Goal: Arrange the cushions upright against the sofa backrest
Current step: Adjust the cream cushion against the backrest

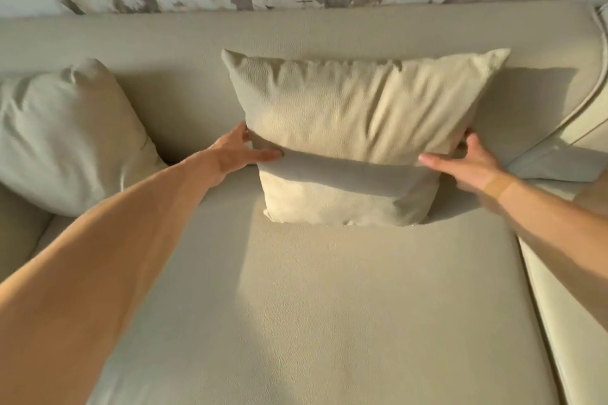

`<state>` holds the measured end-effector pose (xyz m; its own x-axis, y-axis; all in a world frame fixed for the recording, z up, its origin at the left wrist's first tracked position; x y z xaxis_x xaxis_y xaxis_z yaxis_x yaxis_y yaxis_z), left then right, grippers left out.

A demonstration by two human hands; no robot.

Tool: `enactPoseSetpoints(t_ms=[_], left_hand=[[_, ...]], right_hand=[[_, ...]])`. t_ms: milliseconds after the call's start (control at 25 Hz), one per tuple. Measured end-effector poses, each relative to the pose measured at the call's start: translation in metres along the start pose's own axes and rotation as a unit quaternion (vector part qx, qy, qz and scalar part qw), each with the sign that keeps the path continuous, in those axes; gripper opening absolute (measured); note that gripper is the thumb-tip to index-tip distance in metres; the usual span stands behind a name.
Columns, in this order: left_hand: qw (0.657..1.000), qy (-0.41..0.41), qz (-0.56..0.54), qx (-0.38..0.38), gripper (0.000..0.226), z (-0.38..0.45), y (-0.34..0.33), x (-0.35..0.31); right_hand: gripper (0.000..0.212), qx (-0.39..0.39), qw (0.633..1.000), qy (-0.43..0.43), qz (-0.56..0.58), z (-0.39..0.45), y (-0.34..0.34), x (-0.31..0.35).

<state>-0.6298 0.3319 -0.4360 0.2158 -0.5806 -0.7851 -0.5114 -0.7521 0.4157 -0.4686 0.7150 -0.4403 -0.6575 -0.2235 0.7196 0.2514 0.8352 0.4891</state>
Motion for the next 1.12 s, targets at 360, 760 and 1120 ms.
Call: enactPoseSetpoints(t_ms=[360,760,1120], left_hand=[[0.995,-0.025,-0.07,-0.073,0.073,-0.005,0.006,-0.012],[0.992,-0.014,-0.098,-0.077,0.078,0.001,0.002,-0.008],[0.989,0.007,-0.133,-0.066,0.066,0.002,-0.002,-0.005]], right_hand=[[0.103,-0.046,0.993,0.072,0.08,-0.005,0.007,0.015],[0.081,-0.016,0.988,0.066,0.14,-0.009,0.001,0.018],[0.094,-0.028,0.988,0.072,0.133,-0.008,-0.009,0.011]])
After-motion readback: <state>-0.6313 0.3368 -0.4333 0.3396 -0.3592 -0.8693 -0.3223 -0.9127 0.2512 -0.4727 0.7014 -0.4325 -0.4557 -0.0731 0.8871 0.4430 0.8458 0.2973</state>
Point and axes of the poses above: each hand's wrist, its own z-axis towards the middle knuckle, its own y-axis out of the back of the hand, x = y × z, the point moved 6 cm from there along z, towards the middle knuckle, and after that the axes turned 3 degrees about -y, right-handed, at the moved point
